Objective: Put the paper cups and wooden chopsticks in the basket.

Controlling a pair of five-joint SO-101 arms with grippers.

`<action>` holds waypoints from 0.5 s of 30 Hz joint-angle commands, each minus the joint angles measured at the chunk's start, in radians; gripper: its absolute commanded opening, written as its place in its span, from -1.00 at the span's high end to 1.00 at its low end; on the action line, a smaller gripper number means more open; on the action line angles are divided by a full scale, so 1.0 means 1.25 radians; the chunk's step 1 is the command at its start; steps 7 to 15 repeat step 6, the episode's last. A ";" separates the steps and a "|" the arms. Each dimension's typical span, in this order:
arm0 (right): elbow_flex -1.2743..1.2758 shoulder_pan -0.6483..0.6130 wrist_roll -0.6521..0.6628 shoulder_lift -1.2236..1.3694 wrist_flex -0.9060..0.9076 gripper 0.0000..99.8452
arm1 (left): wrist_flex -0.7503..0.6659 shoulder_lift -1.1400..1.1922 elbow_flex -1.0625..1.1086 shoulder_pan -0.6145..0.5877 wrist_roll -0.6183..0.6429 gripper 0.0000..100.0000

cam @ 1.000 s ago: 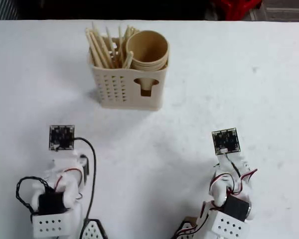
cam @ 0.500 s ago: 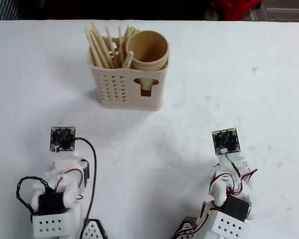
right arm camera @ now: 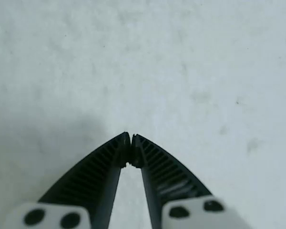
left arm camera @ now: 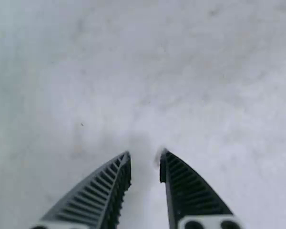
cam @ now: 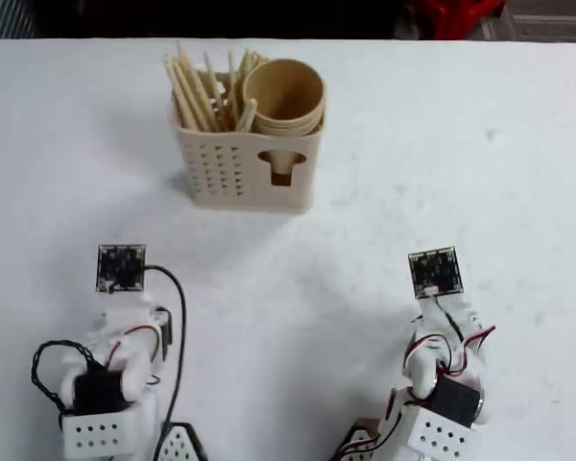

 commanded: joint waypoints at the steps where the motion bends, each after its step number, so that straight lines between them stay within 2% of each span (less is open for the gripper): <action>1: 0.005 0.007 0.001 -0.009 -0.010 0.96 | 0.005 -0.008 0.000 -0.008 0.004 0.77; 15: 0.005 0.007 0.001 -0.009 -0.010 0.96 | 0.005 -0.008 0.000 -0.008 0.004 0.77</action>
